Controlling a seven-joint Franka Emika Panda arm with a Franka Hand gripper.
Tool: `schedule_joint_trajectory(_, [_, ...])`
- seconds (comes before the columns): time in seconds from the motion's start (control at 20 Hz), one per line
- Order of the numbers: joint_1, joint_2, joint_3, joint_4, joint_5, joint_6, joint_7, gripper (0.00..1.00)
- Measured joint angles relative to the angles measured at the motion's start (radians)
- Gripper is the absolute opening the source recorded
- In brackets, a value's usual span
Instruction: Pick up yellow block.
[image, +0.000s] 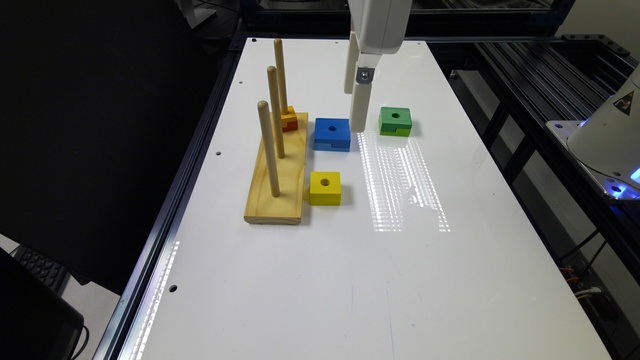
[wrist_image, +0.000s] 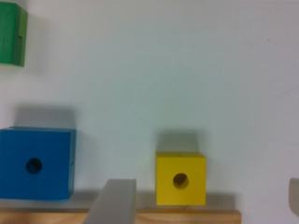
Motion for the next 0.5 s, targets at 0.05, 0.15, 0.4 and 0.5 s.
schedule_joint_trajectory(0.05, [0.0,0.0,0.0,0.0,0.0,0.0,0.0,1.0])
schedule_joint_trajectory(0.15, [-0.001,0.0,0.0,0.0,0.0,0.0,0.0,1.0])
schedule_joint_trajectory(0.4, [-0.002,0.006,0.0,-0.001,0.0,0.0,0.0,1.0])
schedule_joint_trajectory(0.5, [-0.003,0.019,0.0,0.0,-0.0004,0.007,0.0,1.0])
